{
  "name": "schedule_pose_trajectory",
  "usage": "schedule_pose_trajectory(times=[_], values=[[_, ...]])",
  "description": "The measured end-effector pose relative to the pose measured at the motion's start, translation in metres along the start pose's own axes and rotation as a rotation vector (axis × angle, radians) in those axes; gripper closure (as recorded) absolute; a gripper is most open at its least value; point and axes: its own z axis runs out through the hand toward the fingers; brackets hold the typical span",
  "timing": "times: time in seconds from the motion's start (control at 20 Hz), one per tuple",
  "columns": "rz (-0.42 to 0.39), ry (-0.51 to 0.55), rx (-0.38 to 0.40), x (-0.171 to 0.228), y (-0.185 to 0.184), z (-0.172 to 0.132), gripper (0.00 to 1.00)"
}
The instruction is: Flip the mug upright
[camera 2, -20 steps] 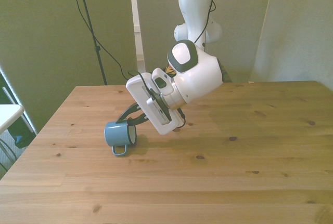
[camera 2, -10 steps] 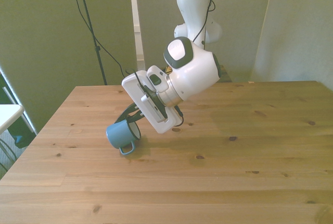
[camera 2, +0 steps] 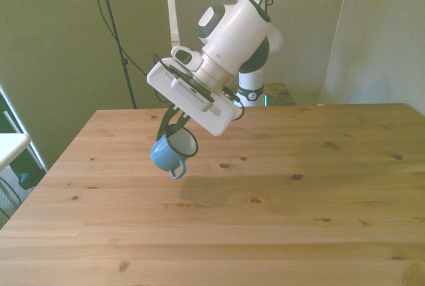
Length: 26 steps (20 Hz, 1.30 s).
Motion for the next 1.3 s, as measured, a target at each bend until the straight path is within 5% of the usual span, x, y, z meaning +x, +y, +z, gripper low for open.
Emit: schedule_pose_trajectory(times=[0.55, 0.95, 1.3], values=[[-0.034, -0.269, 0.237, -0.045, -0.029, -0.059, 1.0], [-0.054, -0.314, 0.445, -0.079, -0.066, -0.054, 1.0], [-0.173, -0.394, 0.554, -0.105, -0.097, -0.031, 1.0]])
